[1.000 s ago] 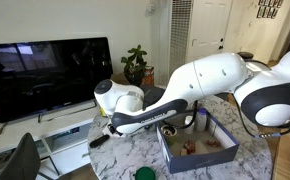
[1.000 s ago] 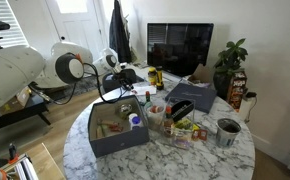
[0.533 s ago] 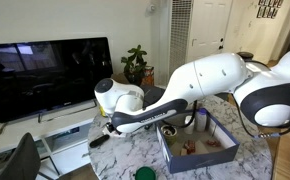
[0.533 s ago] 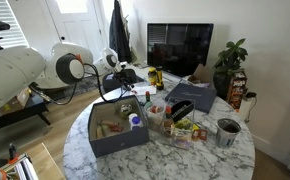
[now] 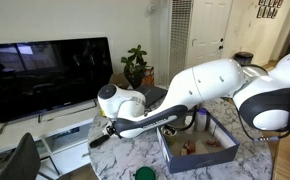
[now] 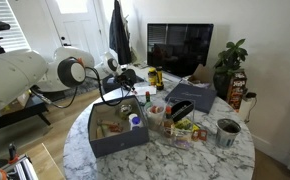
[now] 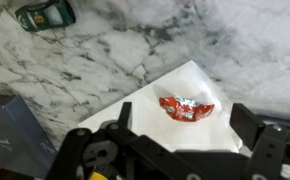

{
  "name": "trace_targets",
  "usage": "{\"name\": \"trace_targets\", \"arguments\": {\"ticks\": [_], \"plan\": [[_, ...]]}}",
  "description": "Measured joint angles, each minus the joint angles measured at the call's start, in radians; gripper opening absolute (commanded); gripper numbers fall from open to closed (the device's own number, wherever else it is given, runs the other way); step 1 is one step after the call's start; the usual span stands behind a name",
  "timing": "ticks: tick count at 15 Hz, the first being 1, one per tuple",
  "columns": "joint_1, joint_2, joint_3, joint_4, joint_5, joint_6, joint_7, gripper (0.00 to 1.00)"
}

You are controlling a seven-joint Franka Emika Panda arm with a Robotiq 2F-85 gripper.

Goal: Pick up the ketchup packet and put it into the box

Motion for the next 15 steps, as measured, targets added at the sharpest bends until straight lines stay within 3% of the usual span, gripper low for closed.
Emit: {"name": "trace_targets", "arguments": {"ticks": [3,4,5,7,8,9,10,11,13,14,15], "plan": [[0.0,0.002,0.0,0.0,0.0,0.0,0.0,0.81],[0.0,0.005,0.0,0.0,0.0,0.0,0.0,0.81],[0.0,0.008,0.0,0.0,0.002,0.004,0.003,0.73],[0.0,0.016,0.001,0.0,0.003,0.016,0.013,0.68],[-0.001,0.021,0.002,0.0,0.003,0.025,0.017,0.59],[-0.001,0.025,0.002,0.0,0.005,0.036,0.023,0.59],[-0.003,0.029,0.005,0.001,0.007,0.048,0.033,0.65],[-0.004,0.033,0.011,0.003,0.011,0.055,0.036,0.57],[-0.006,0.036,0.025,0.004,0.019,0.069,0.036,0.55],[-0.007,0.037,0.033,0.004,0.021,0.081,0.036,0.43],[-0.006,0.038,0.038,0.005,0.021,0.095,0.036,0.39]]}}
